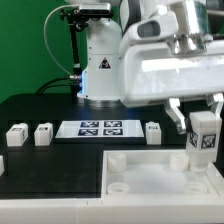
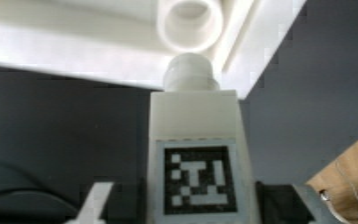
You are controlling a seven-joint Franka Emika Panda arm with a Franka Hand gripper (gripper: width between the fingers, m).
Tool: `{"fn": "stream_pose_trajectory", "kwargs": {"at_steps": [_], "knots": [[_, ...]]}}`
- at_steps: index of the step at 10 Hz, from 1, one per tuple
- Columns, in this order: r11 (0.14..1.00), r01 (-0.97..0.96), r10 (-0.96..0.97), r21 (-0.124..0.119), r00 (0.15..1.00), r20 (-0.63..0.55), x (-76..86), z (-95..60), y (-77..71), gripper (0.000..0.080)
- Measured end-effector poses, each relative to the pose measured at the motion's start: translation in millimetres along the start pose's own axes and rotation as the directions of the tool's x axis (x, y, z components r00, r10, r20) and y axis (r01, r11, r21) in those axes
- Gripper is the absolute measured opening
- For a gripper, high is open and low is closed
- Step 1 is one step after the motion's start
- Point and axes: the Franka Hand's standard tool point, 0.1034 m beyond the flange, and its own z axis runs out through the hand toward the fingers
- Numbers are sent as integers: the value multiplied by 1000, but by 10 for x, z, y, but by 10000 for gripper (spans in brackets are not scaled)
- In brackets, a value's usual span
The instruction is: Assemble one leg
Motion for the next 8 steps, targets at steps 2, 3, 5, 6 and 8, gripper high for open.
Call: {"fn": "stream_pose_trajectory", "kwargs": {"at_steps": [2, 3, 5, 6, 8], "knots": [[1000, 2, -2, 1, 1000, 8, -84, 53, 0, 292], [1000, 2, -2, 1, 1000, 10, -94, 58, -3, 292], [1000, 3, -3, 1, 1000, 13, -147, 111, 5, 292], [1000, 2, -2, 2, 1000, 5, -146, 134, -2, 292], [1000, -9, 9, 1, 1000, 15, -208, 190, 4, 292]]}}
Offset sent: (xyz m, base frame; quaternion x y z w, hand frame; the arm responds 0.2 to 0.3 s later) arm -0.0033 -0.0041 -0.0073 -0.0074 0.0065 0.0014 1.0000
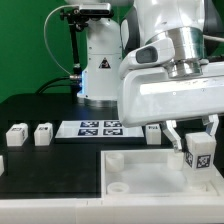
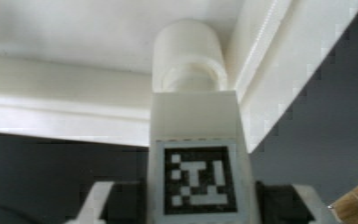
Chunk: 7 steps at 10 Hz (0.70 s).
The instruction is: Assemble one leg
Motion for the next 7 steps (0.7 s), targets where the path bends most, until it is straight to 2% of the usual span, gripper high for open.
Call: {"fn": "stream_pose_trajectory", "kwargs": {"at_steps": [4, 5, 6, 7], "knots": [[1000, 5, -5, 0, 1000, -11, -6, 16, -3, 292], [1000, 8, -8, 0, 1000, -11, -6, 16, -2, 478], [1000, 12, -12, 0, 1000, -11, -7, 16, -2, 591], [1000, 14, -14, 0, 1000, -11, -7, 16, -2, 591]]}}
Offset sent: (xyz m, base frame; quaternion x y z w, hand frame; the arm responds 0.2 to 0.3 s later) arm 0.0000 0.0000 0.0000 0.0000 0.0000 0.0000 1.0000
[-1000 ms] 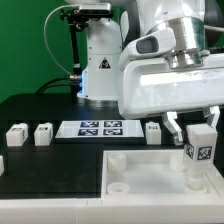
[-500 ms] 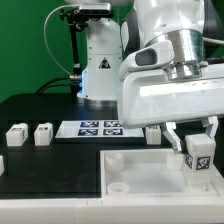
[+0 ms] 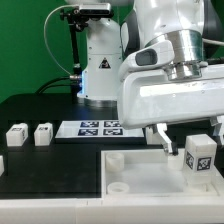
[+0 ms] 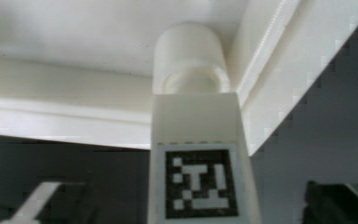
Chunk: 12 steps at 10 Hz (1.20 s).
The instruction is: Assemble one leg
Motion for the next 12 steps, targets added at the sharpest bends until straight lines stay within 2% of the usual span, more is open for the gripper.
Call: {"fn": "stream_pose_trajectory", "kwargs": {"at_steps": [1, 5, 7, 8, 9, 11, 12], "knots": [[1000, 1, -1, 0, 1000, 0, 0, 0, 0, 637], [1000, 5, -5, 0, 1000, 5, 9, -4, 7, 649], [1000, -11, 11, 1, 995, 100, 255, -153, 57, 649], [1000, -14, 14, 0, 993, 120, 336, -159, 93, 649], [1000, -27, 24, 7, 973, 230, 284, -135, 91, 649], [998, -60, 47, 16, 899, 436, 292, -99, 38, 649], [998, -66, 45, 21, 852, 522, 207, -64, 20, 649]]}}
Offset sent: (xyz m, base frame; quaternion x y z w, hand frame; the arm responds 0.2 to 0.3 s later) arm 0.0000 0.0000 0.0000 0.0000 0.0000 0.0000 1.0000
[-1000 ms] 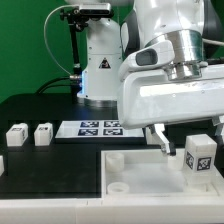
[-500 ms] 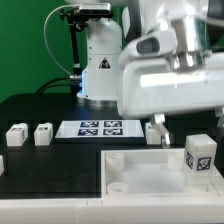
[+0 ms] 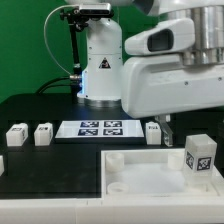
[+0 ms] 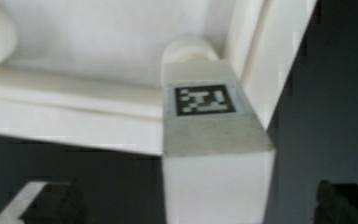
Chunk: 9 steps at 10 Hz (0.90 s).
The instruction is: Assemble one leg
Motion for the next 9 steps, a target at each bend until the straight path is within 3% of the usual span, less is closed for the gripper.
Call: {"fn": "stream_pose_trajectory", "kwargs": {"at_steps": [1, 3, 5, 6, 7, 9], "knots": [[1000, -2, 2, 7, 994, 106, -54, 42, -1, 649], [1000, -22, 22, 4, 998, 60, 29, 96, 33, 649], [999, -42, 42, 3, 997, 61, 30, 96, 18, 397], [996, -90, 90, 1, 994, 60, 32, 97, 13, 397], [975, -223, 223, -4, 973, 60, 33, 98, 4, 291], [931, -364, 365, -12, 929, 56, 34, 103, -2, 291]]}}
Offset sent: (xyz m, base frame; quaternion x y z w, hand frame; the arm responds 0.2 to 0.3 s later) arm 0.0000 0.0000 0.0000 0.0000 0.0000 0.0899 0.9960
